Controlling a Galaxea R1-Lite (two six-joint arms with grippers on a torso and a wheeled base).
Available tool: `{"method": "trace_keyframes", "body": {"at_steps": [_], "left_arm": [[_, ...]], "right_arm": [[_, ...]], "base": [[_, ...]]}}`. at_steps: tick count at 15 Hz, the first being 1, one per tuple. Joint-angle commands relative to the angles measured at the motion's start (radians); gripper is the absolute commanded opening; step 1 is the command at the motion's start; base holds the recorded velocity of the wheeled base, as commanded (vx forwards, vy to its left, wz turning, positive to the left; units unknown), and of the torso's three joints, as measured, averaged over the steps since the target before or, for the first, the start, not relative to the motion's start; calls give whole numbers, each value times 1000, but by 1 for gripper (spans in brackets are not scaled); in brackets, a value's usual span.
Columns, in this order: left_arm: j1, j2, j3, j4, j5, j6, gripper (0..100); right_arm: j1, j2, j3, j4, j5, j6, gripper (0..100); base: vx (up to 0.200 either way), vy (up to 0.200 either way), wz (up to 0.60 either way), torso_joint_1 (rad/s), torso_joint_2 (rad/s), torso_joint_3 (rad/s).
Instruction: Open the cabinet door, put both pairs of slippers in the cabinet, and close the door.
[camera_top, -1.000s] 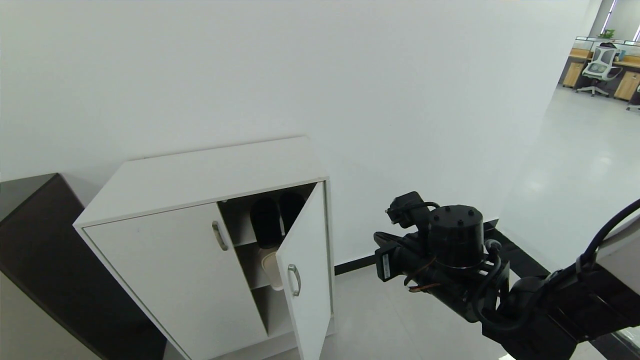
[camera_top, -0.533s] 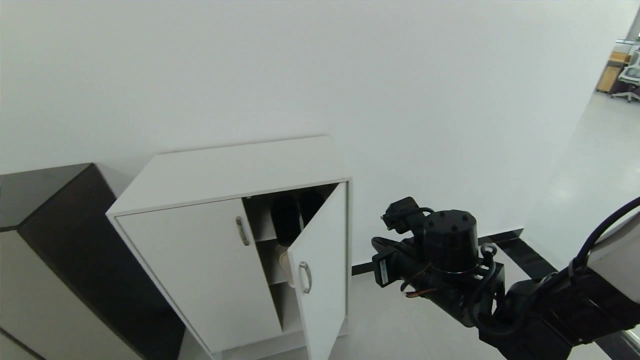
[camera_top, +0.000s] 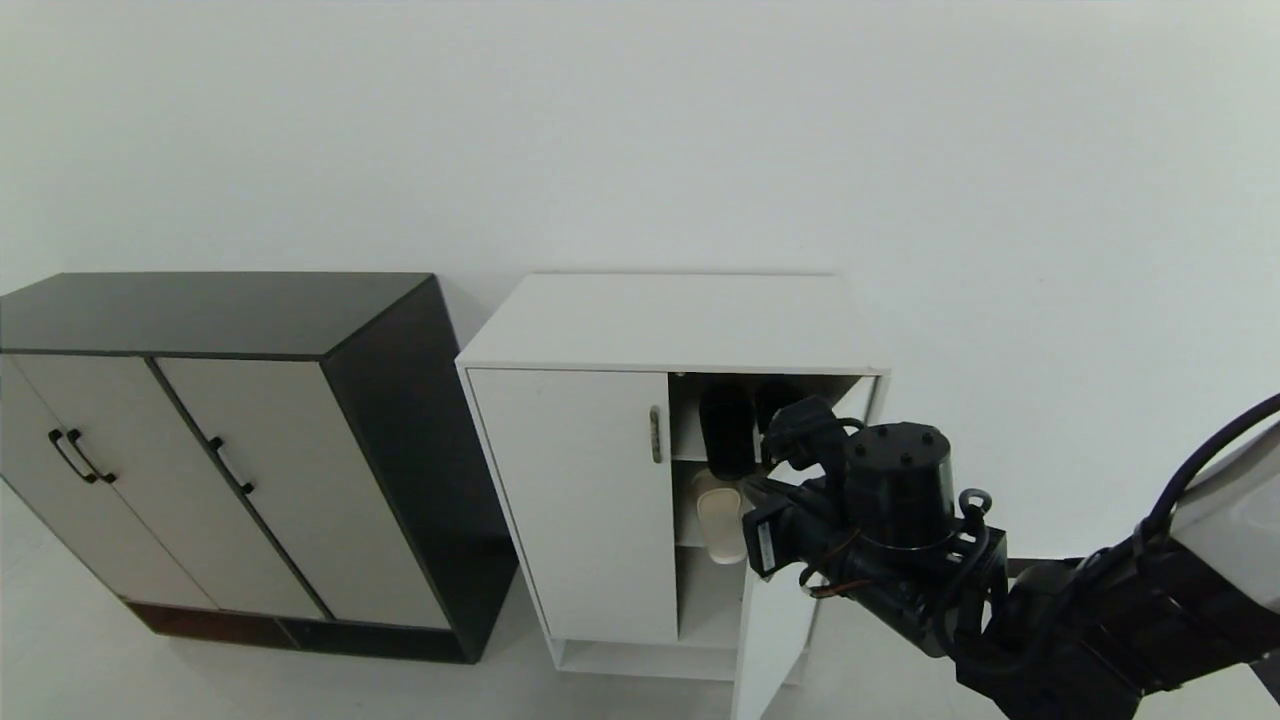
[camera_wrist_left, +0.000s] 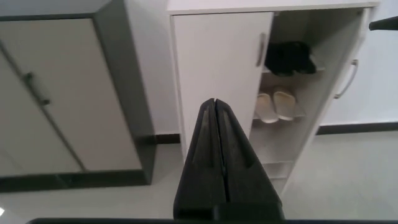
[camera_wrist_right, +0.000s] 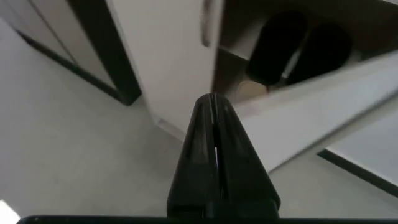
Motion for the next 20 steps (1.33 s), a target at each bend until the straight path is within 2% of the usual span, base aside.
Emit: {"method": "trace_keyframes", "body": {"at_steps": [1,5,7,8,14,20], "left_arm": [[-1,1,0,0,0,0,0],[-1,1,0,0,0,1,0],[-1,1,0,0,0,1,0],[-1,1,0,-2,0,1,0],[-1,3,0,0,-1,1,0],[-1,1,0,0,0,1,0]], "right_arm": [[-27,5,5,-4,-2,-16,0],[-126,-33,45,-84,12,-71,0],[-148,-93,111,-73,95,-89,0],[-151,-105,129,-56,109,-100,0],[-157,-110,218,-36,129,-103,0],[-156,-111,258,-35,130,-105,0]], "base": [[0,0,0,0,0,0],[0,0,0,0,0,0],[0,0,0,0,0,0],[0,0,0,0,0,0],[200,0,0,-1,3,2],[0,0,0,0,0,0]]}}
